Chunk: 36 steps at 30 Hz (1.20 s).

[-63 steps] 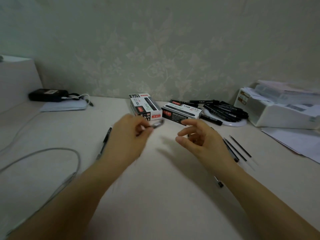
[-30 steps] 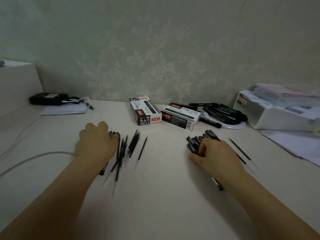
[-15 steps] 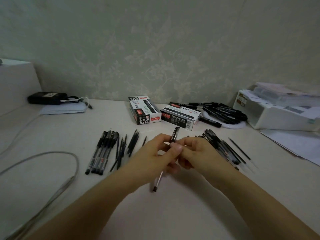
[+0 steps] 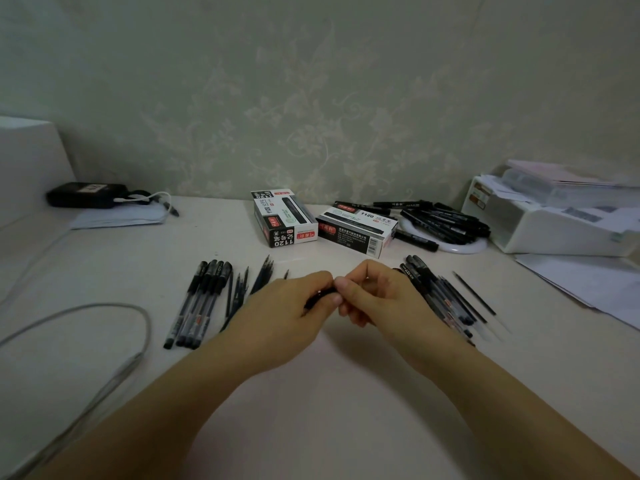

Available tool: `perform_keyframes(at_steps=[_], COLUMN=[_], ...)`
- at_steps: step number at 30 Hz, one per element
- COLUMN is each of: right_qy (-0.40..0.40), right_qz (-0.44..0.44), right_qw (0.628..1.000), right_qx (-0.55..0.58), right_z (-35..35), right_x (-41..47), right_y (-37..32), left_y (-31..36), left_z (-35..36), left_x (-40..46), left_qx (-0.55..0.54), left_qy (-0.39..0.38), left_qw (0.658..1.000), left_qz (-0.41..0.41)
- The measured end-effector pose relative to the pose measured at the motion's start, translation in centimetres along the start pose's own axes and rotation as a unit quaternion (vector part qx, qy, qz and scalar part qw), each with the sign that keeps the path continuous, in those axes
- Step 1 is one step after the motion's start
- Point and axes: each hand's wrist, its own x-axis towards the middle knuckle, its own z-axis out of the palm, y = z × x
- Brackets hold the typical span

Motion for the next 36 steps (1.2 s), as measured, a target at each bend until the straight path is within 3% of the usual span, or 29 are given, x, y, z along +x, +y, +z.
perform_keyframes(at_steps=[8,11,14,21,23,25,29,36], right_qy=[0.051,0.089,0.062,0.029,0.046,0.062,0.031,0.01], right_qz=[-0.035,-0.061,-0.1,-0.086,-0.091,-0.089,-0.062,-0.027], right_qw=[0.998,0.984,0.934,0.909,0.914,0.942,0.974,0.995], right_qx=[0.01,-0.141,-0.338,-0.406,-0.392,-0.318,-0.214,-0.098], right_z=[-0.6,-1.0,-1.4,-1.7,-1.6,-1.5,-1.1,-1.7], right_x=[0.0,0.1,-0.1,-0.3,-0.2,-0.1,-0.1,-0.1], right_y=[-0.2,0.4,0.7,1.1,1.0,0.7,0.4,-0.1], left_y=[-0.6,-0.5,-0.5,-0.4,-0.4,-0.4,0.0,0.2], left_z=[-0.1,0.1,0.4,0.4,0.4,0.5,0.5,-0.1], left_x=[0.8,0.5,0.3,0.4,0.4,0.5,0.4,0.7], left_qx=[0.068,0.069,0.028,0.025,0.042,0.044,0.021,-0.004], left_qy=[0.072,0.043,0.026,0.009,0.004,0.004,0.016,0.005], left_qw=[0.993,0.995,0.996,0.999,0.999,0.999,0.999,1.0], left_qz=[-0.063,-0.064,-0.078,-0.035,-0.028,-0.012,0.028,0.013])
